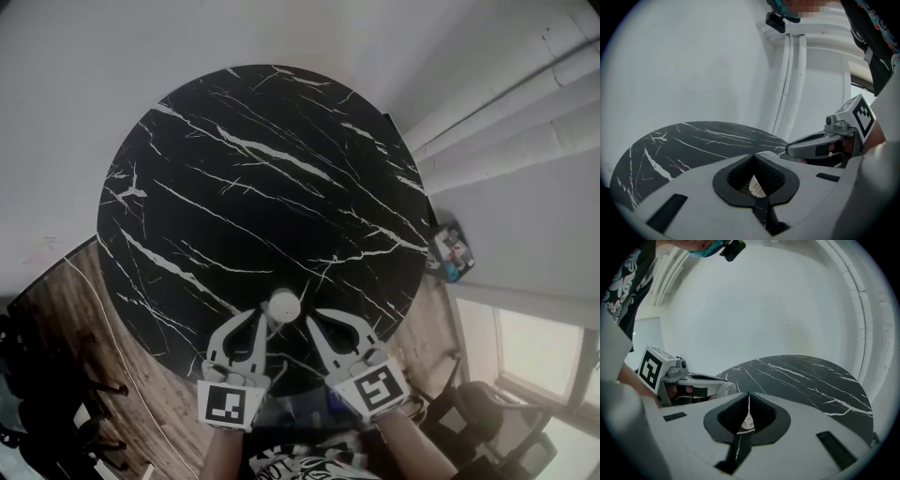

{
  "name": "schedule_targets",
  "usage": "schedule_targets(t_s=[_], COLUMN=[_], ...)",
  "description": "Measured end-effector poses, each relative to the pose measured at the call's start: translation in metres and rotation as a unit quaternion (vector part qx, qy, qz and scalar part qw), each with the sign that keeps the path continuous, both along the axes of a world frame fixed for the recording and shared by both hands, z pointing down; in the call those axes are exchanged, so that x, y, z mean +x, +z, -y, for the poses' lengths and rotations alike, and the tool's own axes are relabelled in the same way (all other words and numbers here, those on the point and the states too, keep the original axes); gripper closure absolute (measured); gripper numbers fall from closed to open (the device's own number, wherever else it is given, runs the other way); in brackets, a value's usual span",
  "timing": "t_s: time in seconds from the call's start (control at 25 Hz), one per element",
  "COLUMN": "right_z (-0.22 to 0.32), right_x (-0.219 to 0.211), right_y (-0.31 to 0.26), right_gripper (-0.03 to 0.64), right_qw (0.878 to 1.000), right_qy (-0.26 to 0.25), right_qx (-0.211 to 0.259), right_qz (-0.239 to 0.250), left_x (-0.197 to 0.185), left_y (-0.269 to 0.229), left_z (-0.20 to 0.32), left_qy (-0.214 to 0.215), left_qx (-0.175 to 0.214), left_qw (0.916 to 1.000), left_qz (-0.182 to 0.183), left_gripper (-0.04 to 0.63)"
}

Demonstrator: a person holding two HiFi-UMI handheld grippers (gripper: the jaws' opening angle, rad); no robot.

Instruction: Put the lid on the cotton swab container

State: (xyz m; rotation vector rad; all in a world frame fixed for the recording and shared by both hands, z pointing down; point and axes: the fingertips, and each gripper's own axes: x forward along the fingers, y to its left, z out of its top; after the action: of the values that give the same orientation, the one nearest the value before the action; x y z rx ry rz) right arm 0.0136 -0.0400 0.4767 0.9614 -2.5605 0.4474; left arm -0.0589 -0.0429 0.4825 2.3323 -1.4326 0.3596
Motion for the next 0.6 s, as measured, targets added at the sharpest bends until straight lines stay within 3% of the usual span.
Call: schedule_targets(t_s=[0.6], right_z=[0.0027], right_x=[-0.0039], right_y=[-0.0045], right_gripper=[0.6], right_qw=[1.0], right_qy=[0.004], right_qx=[0.01], right_qz=[0.007], left_x=[0.0011], left_y=[0.0042], left_z=[0.002], left_qy=[0.016], left_qx=[-0.001], left_qw=[0.9998], left_qz=[0.009], left_gripper=[0.583])
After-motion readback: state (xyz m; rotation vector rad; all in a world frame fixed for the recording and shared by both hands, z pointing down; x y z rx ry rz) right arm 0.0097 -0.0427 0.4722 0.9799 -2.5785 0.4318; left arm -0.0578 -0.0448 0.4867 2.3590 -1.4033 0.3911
